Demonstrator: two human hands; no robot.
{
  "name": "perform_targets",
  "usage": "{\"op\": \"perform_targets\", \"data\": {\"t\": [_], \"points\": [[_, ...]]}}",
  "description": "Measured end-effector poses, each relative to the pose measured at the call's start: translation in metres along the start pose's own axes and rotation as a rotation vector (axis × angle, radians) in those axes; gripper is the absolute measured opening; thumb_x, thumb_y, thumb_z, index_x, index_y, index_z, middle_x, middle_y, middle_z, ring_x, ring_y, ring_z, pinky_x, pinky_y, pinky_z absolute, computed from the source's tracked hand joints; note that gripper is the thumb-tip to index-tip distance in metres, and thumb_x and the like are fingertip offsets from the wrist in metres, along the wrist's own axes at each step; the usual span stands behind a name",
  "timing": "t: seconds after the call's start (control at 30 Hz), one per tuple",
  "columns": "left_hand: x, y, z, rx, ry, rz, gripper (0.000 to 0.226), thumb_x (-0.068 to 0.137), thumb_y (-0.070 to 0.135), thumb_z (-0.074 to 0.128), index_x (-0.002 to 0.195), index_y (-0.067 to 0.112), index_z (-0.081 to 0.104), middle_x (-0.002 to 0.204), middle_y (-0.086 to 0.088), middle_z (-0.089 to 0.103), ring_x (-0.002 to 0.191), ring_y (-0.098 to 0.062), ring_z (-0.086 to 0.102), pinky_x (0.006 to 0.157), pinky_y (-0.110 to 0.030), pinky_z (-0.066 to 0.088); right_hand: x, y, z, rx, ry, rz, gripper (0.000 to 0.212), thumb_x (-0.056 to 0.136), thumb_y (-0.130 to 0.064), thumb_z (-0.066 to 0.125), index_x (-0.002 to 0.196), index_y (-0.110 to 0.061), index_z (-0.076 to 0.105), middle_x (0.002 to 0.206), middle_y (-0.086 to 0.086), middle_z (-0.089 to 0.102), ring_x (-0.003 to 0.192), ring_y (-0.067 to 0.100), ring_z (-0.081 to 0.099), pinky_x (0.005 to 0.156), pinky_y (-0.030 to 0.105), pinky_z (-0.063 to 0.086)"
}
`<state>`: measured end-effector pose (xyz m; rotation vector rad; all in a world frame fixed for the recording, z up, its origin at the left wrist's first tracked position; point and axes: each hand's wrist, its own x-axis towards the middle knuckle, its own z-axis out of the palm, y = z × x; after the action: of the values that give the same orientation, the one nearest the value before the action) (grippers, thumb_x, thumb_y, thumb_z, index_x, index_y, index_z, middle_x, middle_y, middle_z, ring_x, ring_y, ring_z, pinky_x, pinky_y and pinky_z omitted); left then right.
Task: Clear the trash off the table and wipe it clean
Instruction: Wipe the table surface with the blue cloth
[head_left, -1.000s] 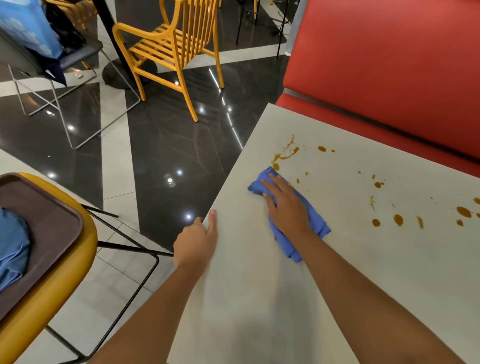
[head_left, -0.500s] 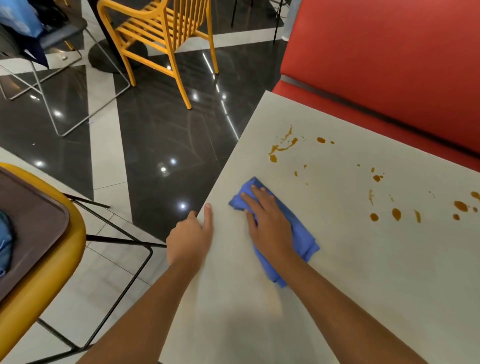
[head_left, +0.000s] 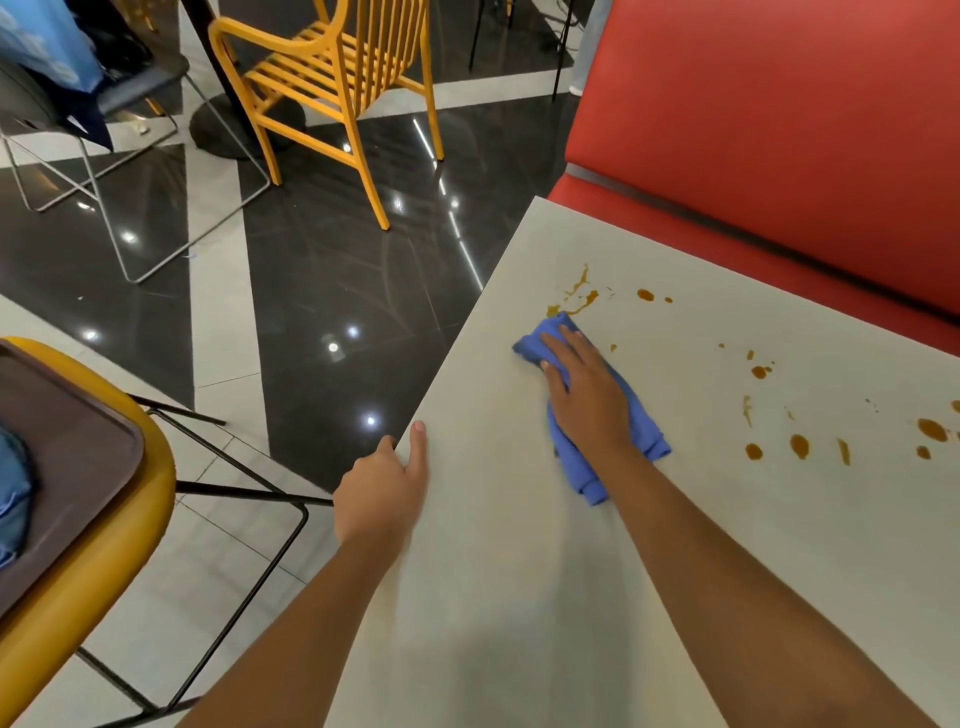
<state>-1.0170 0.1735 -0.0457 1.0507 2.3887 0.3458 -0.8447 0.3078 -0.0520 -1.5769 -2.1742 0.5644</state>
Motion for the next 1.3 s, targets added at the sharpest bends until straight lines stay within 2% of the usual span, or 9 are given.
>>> {"op": "perform_targets", "data": {"t": [0.1,0.23,0.37,0.5,0.63,0.8,0.97,1.2,1.3], "points": [[0.000,-0.001,0.000,0.017,-0.014,-0.009,0.070,0.093,0.060,0.014,0.132,0.012,0.047,0.103,-0.010,0.066,0.101,-0.031,0.059,0.082,-0.037,0.046,-0.023,0.008,-0.003,0.000,0.047,0.089,0.039,0.098,-0.021,0.042,0.137,-0.022,0.044,0.149,-0.002,0.034,0.139,0.015,0.028,0.108,0.022,0.027],[-0.001,0.003,-0.002,0.027,-0.011,-0.004,0.063,0.094,0.056,0.016,0.111,0.008,0.054,0.079,-0.002,0.056,0.081,-0.027,0.055,0.069,-0.032,0.042,-0.050,-0.008,0.016,-0.085,0.144,0.177,0.036,0.097,-0.018,0.045,0.131,-0.017,0.052,0.142,0.005,0.044,0.134,0.023,0.039,0.104,0.033,0.041],[-0.001,0.004,-0.004,0.039,0.000,-0.012,0.056,0.094,0.056,0.017,0.098,0.013,0.052,0.071,0.000,0.050,0.075,-0.023,0.050,0.066,-0.032,0.040,-0.046,-0.042,0.035,-0.140,0.117,0.014,0.037,0.089,-0.021,0.036,0.113,-0.016,0.064,0.120,0.008,0.062,0.114,0.026,0.059,0.078,0.032,0.057],[-0.001,0.004,-0.002,0.049,0.010,-0.008,0.060,0.094,0.056,0.018,0.104,0.010,0.055,0.074,-0.001,0.056,0.078,-0.025,0.057,0.066,-0.032,0.042,-0.014,-0.051,0.042,-0.164,0.077,-0.084,0.029,0.085,-0.015,0.051,0.110,-0.014,0.065,0.121,0.009,0.062,0.111,0.026,0.061,0.075,0.029,0.056],[0.000,0.003,-0.001,0.031,0.000,-0.021,0.068,0.092,0.059,0.015,0.124,0.012,0.052,0.098,-0.008,0.065,0.097,-0.029,0.060,0.080,-0.037,0.046,0.012,-0.042,0.036,-0.116,0.016,-0.080,0.034,0.096,-0.014,0.045,0.129,-0.012,0.053,0.140,0.008,0.046,0.132,0.025,0.041,0.097,0.034,0.043],[-0.003,0.006,-0.004,0.028,-0.012,-0.022,0.069,0.093,0.059,0.015,0.130,0.011,0.048,0.107,-0.011,0.063,0.103,-0.030,0.057,0.084,-0.038,0.043,0.015,-0.020,0.015,-0.110,0.048,-0.008,0.037,0.098,-0.014,0.040,0.135,-0.010,0.045,0.146,0.010,0.037,0.137,0.026,0.031,0.111,0.034,0.029],[-0.004,0.006,-0.006,0.032,-0.027,-0.019,0.071,0.093,0.058,0.015,0.129,0.008,0.049,0.105,-0.011,0.064,0.102,-0.031,0.058,0.085,-0.038,0.044,-0.009,0.008,-0.003,-0.083,0.101,0.071,0.037,0.098,-0.016,0.041,0.135,-0.012,0.045,0.147,0.008,0.037,0.137,0.024,0.032,0.113,0.031,0.024],[0.000,0.001,-0.006,-0.014,-0.105,0.000,0.073,0.093,0.059,0.012,0.129,0.008,0.048,0.112,-0.011,0.061,0.105,-0.030,0.056,0.088,-0.039,0.043,-0.047,0.024,-0.015,-0.065,0.150,0.119,0.037,0.096,-0.014,0.047,0.133,-0.013,0.049,0.145,0.007,0.040,0.136,0.025,0.034,0.109,0.032,0.029],[0.011,0.003,-0.012,0.031,-0.175,0.020,0.072,0.093,0.059,0.009,0.126,0.012,0.051,0.114,-0.010,0.061,0.105,-0.029,0.054,0.089,-0.039,0.041,-0.055,0.023,-0.013,-0.097,0.131,0.112,0.037,0.094,-0.012,0.050,0.131,-0.011,0.051,0.143,0.010,0.043,0.134,0.028,0.037,0.106,0.040,0.039]]}}
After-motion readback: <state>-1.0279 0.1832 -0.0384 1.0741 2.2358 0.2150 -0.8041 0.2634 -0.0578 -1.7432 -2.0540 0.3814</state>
